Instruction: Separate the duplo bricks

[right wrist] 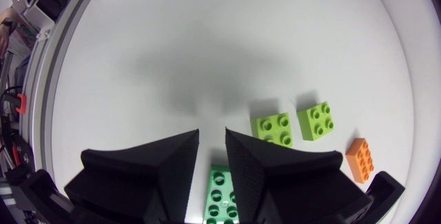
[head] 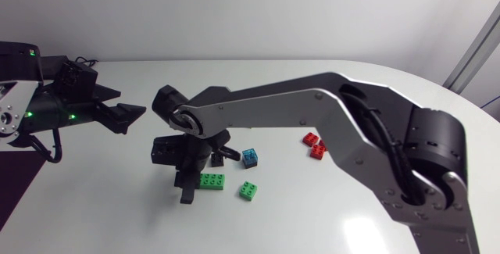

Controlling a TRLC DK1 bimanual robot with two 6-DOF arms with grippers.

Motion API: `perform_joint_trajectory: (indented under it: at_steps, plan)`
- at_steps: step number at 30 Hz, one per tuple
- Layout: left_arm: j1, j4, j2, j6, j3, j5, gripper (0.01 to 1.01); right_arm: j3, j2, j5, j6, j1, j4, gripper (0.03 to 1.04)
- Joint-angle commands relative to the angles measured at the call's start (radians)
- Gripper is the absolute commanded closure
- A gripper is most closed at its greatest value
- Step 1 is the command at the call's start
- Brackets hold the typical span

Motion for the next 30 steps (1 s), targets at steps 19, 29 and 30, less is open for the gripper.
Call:
perform_joint_trajectory:
  at_steps: [19, 29, 30]
  plan:
    - [0.021, 0.008, -0.005, 0.029, -0.041, 0.014, 0.048, 0.249, 0.183, 0.097, 0.032, -0.027, -0.101, 0.75]
    - [0.027, 0.006, -0.023, 0.031, -0.056, 0.021, 0.048, 0.168, 0.111, 0.053, 0.032, -0.046, -0.05, 0.75]
    - [0.03, 0.005, -0.026, 0.029, -0.056, 0.023, 0.048, 0.133, 0.077, 0.043, 0.033, -0.042, -0.029, 0.75]
